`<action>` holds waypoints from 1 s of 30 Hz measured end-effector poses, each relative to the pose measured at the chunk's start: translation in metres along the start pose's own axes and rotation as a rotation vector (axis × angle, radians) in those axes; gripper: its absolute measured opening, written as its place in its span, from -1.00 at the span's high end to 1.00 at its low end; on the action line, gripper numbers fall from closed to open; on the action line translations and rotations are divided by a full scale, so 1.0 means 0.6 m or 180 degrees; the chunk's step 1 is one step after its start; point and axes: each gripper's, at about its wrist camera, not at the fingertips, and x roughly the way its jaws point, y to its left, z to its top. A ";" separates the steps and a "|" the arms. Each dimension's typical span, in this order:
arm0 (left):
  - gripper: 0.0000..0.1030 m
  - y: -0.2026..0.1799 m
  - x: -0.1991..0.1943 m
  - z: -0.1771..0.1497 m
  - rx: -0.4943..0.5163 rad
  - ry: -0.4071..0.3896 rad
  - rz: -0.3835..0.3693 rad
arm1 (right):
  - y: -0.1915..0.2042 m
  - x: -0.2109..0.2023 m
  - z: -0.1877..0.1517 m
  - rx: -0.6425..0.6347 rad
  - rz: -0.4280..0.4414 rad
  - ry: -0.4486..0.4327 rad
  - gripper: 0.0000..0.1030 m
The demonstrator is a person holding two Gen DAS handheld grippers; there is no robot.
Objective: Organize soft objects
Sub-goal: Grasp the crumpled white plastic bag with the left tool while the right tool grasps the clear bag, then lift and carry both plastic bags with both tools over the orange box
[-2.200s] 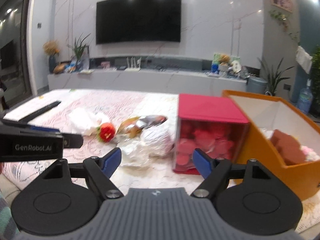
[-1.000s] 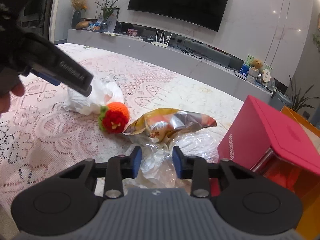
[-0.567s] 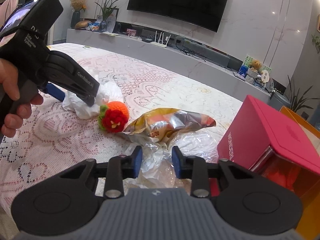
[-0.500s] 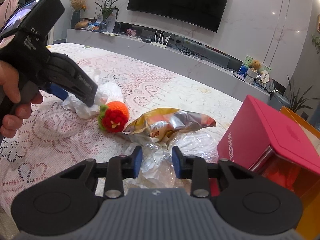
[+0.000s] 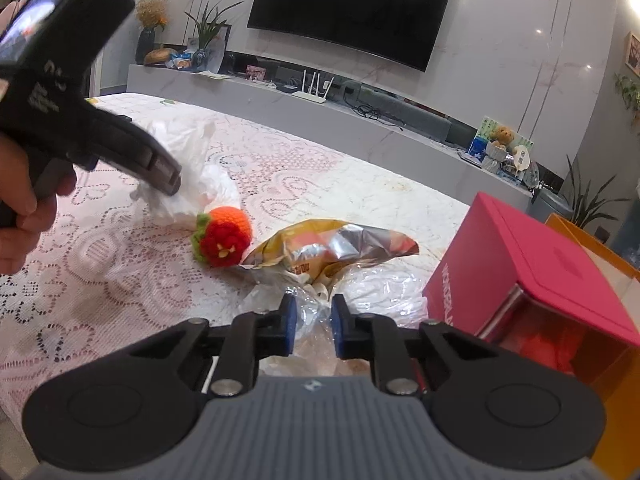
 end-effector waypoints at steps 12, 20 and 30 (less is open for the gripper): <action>0.72 0.015 -0.122 0.010 -0.0144 -0.0396 -0.0262 | 0.008 -0.064 -0.008 -0.0160 -0.0030 -0.0211 0.72; 0.72 -0.012 -0.196 -0.019 -0.0012 -0.0584 -0.0356 | 0.005 -0.121 -0.002 -0.0147 -0.0023 -0.0405 0.72; 0.72 -0.041 -0.264 -0.027 0.0188 -0.0699 -0.0511 | -0.019 -0.204 0.008 -0.0026 -0.0041 -0.0554 0.73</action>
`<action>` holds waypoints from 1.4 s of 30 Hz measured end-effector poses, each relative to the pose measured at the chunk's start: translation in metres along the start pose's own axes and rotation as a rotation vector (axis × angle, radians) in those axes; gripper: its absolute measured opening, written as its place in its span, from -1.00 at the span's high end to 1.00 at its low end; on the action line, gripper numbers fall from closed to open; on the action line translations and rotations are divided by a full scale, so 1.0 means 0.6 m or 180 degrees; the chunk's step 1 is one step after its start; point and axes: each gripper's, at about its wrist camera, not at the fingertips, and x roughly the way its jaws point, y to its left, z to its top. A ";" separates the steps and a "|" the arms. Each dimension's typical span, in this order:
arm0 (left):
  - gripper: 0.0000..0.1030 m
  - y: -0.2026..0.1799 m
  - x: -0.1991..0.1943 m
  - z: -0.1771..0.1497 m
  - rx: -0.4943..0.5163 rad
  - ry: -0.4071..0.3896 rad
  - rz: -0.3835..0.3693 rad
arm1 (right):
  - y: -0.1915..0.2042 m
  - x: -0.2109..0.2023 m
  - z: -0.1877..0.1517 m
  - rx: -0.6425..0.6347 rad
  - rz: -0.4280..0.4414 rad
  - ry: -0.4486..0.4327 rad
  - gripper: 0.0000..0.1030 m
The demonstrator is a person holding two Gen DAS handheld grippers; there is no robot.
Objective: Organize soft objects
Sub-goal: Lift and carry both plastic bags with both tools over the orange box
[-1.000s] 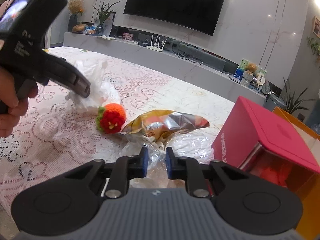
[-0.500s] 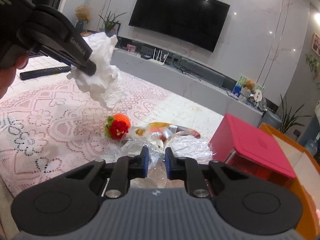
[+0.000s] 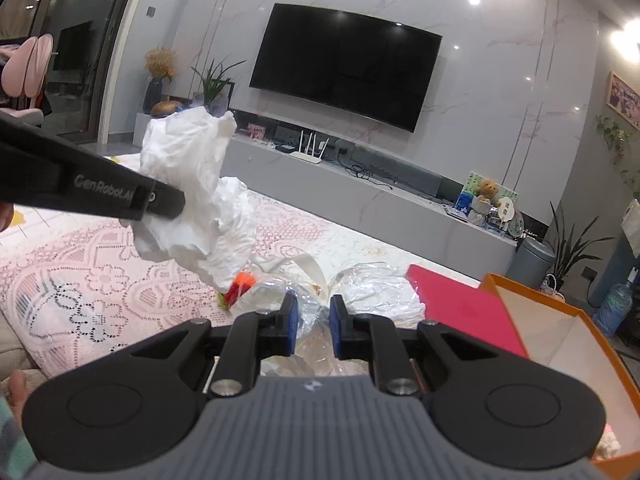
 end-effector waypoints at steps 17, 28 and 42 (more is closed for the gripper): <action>0.72 -0.171 -0.055 0.082 0.0543 -0.0484 -0.0733 | -0.145 -0.131 -0.004 0.0148 -0.0554 -0.0199 0.72; 0.72 -0.324 0.045 0.145 0.0702 -0.0245 -0.1357 | -0.304 -0.140 -0.025 0.0215 -0.0622 -0.0100 0.72; 0.72 -0.451 0.205 0.136 0.0966 0.0324 -0.1422 | -0.457 -0.013 -0.052 0.0065 -0.0229 0.0307 0.72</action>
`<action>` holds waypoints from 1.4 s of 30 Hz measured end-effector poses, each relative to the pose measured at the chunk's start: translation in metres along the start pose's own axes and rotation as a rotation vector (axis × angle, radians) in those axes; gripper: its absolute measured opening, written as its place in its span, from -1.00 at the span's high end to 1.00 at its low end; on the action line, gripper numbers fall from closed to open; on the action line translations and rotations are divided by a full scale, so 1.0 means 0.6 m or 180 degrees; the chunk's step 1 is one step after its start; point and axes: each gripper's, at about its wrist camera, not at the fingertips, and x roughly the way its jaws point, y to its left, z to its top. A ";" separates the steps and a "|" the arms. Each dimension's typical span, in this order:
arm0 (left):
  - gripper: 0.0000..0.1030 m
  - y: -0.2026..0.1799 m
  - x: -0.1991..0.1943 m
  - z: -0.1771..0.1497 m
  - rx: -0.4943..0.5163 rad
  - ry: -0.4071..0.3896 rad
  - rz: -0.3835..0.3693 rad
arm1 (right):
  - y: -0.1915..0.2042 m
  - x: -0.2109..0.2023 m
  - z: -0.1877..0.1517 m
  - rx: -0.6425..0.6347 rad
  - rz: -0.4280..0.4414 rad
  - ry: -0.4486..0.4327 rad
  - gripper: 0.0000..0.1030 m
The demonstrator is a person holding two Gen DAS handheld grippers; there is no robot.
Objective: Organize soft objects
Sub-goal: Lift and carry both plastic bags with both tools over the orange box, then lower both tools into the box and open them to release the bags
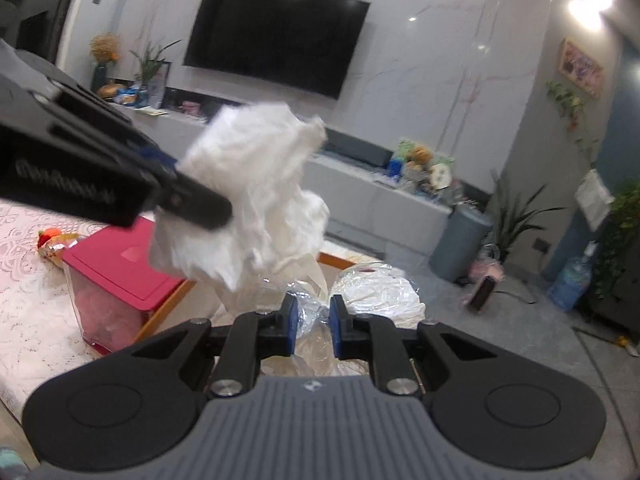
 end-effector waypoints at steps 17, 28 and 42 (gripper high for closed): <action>0.71 -0.009 0.141 -0.039 0.0610 0.0964 0.0277 | -0.065 0.175 -0.012 -0.0139 0.0440 0.0760 0.72; 0.54 -0.009 0.181 -0.048 0.0762 0.1534 0.0463 | -0.077 0.245 -0.014 0.0010 0.0547 0.1306 0.70; -0.23 -0.008 0.119 -0.039 0.0750 0.1242 0.0415 | -0.079 0.210 0.010 0.0143 0.0296 0.1258 -0.16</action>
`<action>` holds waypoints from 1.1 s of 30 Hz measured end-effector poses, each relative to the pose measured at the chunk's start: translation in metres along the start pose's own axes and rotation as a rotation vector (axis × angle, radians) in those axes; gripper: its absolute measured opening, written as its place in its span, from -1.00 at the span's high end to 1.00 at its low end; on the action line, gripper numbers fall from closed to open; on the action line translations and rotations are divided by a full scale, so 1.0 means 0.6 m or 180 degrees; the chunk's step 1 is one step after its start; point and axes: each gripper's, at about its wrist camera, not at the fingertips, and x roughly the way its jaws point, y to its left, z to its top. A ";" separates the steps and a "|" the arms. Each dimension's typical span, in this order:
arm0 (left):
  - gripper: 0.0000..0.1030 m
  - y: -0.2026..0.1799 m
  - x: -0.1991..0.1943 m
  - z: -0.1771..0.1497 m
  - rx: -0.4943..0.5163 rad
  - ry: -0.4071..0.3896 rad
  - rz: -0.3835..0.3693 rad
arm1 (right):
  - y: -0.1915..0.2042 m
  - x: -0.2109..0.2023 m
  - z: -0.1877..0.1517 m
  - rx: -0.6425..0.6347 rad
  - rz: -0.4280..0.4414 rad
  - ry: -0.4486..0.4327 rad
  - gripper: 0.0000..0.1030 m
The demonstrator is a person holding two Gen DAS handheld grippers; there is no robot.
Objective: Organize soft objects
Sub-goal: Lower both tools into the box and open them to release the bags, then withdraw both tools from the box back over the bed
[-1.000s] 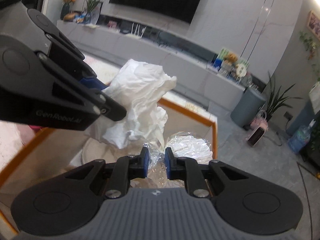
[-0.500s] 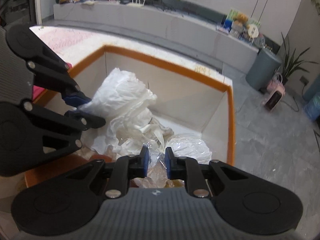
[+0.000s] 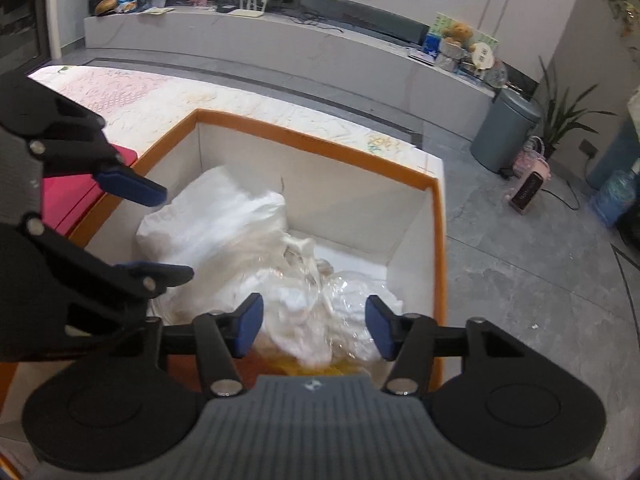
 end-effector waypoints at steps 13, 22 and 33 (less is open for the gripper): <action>-0.25 0.028 -0.120 -0.027 -0.0265 -0.0597 -0.0027 | 0.040 -0.093 -0.020 0.0338 -0.0237 -0.0069 -0.34; -0.25 0.033 -0.209 -0.102 -0.0478 -0.1085 0.0098 | 0.101 -0.180 -0.057 0.0723 -0.0315 -0.0577 -0.34; -0.25 0.054 -0.263 -0.228 -0.0972 -0.1358 0.0533 | 0.231 -0.260 -0.113 0.0989 -0.0328 -0.1376 -0.41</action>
